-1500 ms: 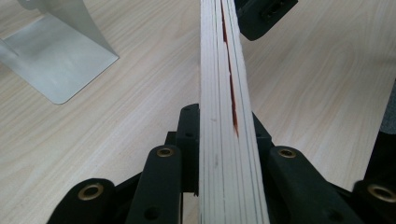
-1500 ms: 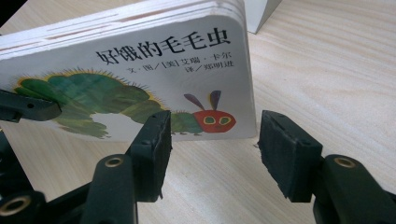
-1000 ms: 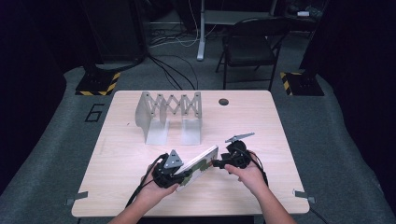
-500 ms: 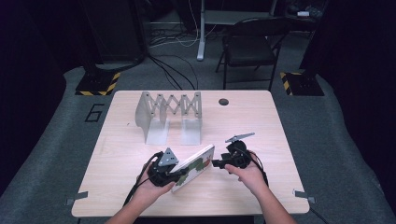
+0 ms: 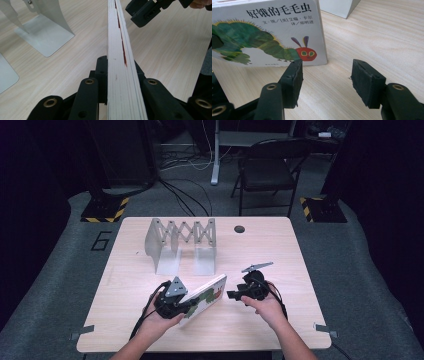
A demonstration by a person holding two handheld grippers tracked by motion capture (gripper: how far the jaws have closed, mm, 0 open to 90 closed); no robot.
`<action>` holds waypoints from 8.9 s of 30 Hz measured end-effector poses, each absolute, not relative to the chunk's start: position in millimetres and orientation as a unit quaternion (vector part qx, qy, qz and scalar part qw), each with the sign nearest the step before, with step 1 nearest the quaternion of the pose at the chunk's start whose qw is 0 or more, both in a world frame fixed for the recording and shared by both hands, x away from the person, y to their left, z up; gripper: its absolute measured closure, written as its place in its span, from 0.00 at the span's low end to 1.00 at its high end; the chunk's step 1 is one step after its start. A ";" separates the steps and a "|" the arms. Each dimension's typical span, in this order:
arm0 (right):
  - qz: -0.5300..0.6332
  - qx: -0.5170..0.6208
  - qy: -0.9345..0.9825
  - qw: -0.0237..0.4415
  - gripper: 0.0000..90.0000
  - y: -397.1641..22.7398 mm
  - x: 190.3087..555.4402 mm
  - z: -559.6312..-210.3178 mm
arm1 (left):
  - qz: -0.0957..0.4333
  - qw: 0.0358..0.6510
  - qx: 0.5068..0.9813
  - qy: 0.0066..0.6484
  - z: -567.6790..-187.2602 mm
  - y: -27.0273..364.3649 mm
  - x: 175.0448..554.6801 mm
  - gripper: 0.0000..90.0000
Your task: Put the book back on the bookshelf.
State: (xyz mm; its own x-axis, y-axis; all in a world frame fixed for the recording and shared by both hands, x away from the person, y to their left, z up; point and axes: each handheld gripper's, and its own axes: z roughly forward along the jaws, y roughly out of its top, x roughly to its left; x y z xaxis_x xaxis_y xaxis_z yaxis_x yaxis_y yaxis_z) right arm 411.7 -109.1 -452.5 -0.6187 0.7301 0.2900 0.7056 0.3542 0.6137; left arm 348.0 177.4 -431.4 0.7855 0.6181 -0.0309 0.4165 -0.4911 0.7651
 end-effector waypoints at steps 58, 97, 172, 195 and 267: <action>0.360 0.439 0.823 0.020 0.47 -111.2 412.6 -452.9 | 0.101 0.327 0.883 0.322 -431.1 194.2 353.8 0.82; 0.364 0.443 0.819 0.021 0.47 -113.1 413.5 -453.9 | 0.129 0.349 0.866 0.333 -417.1 199.8 362.3 0.84; 0.363 0.445 0.818 0.022 0.47 -116.5 414.3 -452.5 | 0.192 0.368 0.781 0.466 -396.6 276.9 396.6 0.84; 0.360 0.448 0.818 0.017 0.47 -115.8 415.4 -455.7 | 0.211 0.349 0.761 0.505 -411.3 287.5 406.7 0.84; 0.365 0.449 0.816 0.013 0.47 -118.4 415.9 -454.9 | 0.272 0.339 0.679 0.592 -407.2 254.8 482.8 0.84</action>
